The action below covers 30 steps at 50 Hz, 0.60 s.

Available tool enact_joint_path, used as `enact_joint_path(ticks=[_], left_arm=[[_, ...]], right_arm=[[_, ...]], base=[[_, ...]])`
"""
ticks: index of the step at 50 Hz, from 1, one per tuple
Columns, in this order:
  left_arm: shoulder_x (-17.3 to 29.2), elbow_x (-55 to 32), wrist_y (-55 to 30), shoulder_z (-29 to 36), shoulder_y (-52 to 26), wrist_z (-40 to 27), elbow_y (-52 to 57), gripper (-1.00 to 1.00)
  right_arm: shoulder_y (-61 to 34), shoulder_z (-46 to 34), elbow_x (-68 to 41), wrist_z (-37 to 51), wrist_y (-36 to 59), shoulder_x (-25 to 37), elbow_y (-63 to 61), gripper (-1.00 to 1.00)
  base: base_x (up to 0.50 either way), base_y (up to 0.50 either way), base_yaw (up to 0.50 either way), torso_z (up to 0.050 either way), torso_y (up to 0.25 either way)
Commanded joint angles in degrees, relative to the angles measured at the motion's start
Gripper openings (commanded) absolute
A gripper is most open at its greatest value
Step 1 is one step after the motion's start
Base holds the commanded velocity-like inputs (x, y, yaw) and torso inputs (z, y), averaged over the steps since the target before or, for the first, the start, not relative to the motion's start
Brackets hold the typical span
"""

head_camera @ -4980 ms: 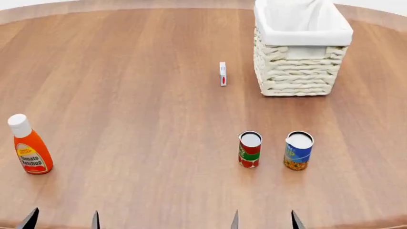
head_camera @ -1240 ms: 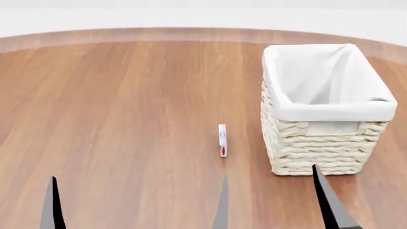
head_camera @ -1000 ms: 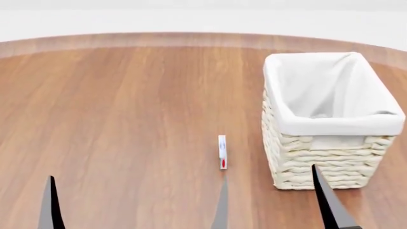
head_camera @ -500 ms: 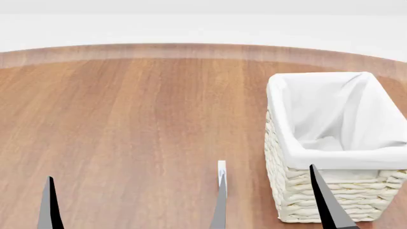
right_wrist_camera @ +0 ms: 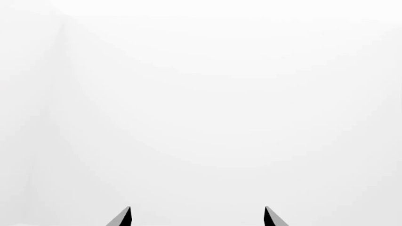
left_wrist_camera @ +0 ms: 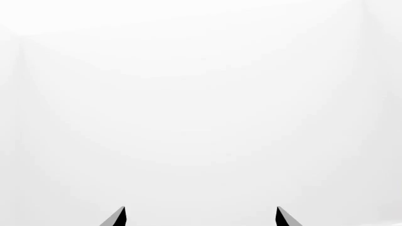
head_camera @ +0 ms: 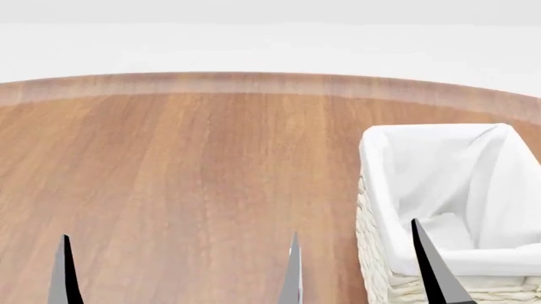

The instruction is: Pick up the alphabet soup and the cream cheese box, and put them in the basket.

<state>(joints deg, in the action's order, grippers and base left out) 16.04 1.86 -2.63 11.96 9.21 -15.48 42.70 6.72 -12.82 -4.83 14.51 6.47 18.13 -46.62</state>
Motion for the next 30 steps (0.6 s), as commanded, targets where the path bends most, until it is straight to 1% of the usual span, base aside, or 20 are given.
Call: enact_joint_path(ticks=[1,11,12,30], left_arm=[[0.3,0.0,0.2,0.2,-0.1,-0.3,-0.4,1.00],[0.4,1.2,-1.4,1.2,-0.6,-0.4,-0.7,1.00],[0.4,2.3,-2.3,1.5,-0.8,-0.6,-0.7,1.00],[0.9,1.7,-1.7,1.8,-0.8,-1.2,-0.7,1.00]], right_arm=[[0.1,-0.4,0.3,0.6,-1.0,0.1,0.5,1.00],[0.2,-0.5,-0.2,0.7,-1.4,0.6,0.8,1.00],[0.2,-0.5,-0.2,0.7,-1.4,0.6,0.7,1.00],[0.2,-0.8,-0.4,1.1,-2.3,1.2,1.5,1.00]], base=[[0.00,0.00,0.00,0.000,0.000],[0.00,0.00,0.00,0.000,0.000],[0.00,0.00,0.00,0.000,-0.121],[0.00,0.00,0.00,0.000,-0.176]])
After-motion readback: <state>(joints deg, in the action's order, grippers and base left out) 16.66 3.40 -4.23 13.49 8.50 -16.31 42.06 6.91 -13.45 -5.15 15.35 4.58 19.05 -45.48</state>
